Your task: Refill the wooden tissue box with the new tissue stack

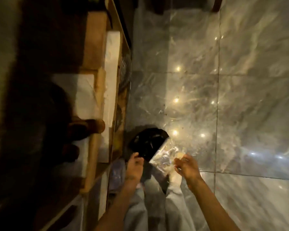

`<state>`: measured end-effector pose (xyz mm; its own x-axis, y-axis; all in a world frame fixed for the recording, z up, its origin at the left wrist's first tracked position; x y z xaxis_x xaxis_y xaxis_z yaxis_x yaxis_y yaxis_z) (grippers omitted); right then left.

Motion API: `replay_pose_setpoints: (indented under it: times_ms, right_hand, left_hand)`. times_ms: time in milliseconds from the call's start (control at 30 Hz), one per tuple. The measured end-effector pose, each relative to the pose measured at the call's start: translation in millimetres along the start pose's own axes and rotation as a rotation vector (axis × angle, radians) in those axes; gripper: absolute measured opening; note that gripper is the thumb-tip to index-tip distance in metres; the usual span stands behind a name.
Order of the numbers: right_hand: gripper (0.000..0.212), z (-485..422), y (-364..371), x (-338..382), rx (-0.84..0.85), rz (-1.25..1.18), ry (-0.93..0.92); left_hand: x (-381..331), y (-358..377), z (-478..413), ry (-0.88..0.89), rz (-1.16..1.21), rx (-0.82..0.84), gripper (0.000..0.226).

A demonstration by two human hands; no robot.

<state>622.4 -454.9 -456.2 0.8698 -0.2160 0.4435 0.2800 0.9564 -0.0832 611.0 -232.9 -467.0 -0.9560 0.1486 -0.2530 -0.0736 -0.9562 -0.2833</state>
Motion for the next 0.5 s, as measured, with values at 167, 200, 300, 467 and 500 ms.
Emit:
replay_pose_setpoints:
  times_ms: [167,200,300,467,500]
  right_hand:
    - [0.017,-98,17,-65,-0.263,0.272,-0.454]
    - [0.014,-109,27,-71,-0.259,0.327,-0.56]
    - [0.015,-138,58,-92,-0.22,0.531,-0.751]
    - [0.016,-179,82,-141,-0.156,0.847,-0.551]
    - [0.03,-184,85,-145,-0.113,0.853,-0.51]
  left_hand:
    - [5,29,-143,0.168,-0.306,-0.209,0.066]
    - [2,38,-165,0.218,-0.372,-0.206,0.069]
    - [3,67,-211,0.312,-0.621,-0.112,0.068]
    - [19,76,-246,0.313,-0.726,-0.109,0.058]
    - [20,76,-248,0.338,-0.728,-0.114,0.054]
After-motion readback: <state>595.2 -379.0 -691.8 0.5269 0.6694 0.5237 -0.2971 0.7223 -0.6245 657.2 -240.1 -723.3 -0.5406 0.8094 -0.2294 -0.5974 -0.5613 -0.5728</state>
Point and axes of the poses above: each hand's wrist, its own z-axis away from the middle knuckle, its own y-axis out of the palm, x = y × z, the point moved 7 cm from there along -z, towards the middle knuckle, and after that the axes turned 7 degrees about -y, right-handed, at the moved point
